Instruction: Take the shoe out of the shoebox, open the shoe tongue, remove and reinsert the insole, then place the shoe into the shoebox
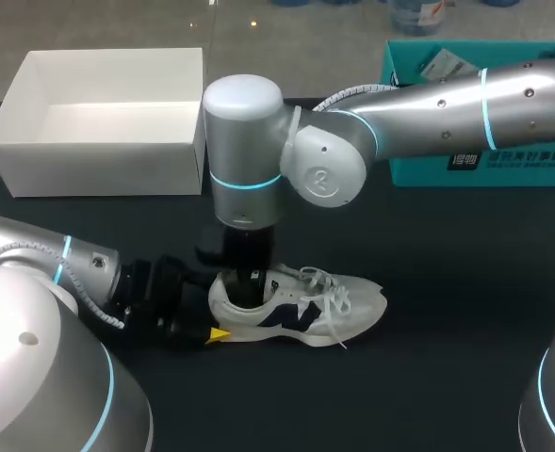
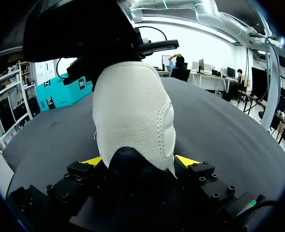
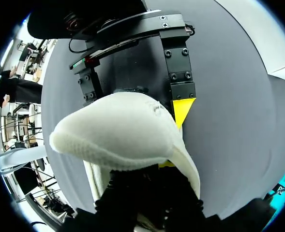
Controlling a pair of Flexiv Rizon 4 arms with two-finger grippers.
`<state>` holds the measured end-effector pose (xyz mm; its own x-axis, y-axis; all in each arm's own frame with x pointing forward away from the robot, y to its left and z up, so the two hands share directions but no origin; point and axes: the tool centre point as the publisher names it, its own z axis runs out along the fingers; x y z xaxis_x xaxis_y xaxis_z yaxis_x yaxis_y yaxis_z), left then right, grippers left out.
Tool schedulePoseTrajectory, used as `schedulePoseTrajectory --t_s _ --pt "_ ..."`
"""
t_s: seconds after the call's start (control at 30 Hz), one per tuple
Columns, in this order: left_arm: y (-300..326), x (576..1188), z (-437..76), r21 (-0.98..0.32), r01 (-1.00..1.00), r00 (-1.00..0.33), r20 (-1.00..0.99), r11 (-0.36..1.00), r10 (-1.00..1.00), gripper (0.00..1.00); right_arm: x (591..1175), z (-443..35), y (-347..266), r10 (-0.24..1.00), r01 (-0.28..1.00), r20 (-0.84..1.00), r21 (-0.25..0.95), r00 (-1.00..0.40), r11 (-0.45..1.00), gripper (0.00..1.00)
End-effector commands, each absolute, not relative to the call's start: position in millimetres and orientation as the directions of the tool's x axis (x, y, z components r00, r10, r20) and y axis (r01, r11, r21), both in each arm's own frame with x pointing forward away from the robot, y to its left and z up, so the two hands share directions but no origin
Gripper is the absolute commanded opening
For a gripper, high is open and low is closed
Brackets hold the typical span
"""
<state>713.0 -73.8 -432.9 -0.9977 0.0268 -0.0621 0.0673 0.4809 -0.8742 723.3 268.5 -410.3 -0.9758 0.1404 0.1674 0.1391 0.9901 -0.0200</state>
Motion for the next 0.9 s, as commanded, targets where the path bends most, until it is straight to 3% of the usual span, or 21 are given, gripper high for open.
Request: schedulePoseTrajectory --t_s 0.03,0.9 --pt "-77 712 -439 -0.874 0.068 -0.998 -0.062 0.482 0.027 0.00 718 -434 276 0.140 0.137 0.152 -0.029 -0.978 0.990 0.00" --pt "-77 712 -439 -0.874 0.068 -0.998 -0.062 0.482 0.027 0.00 726 -374 269 0.131 0.131 0.020 0.006 -0.991 0.991 0.00"
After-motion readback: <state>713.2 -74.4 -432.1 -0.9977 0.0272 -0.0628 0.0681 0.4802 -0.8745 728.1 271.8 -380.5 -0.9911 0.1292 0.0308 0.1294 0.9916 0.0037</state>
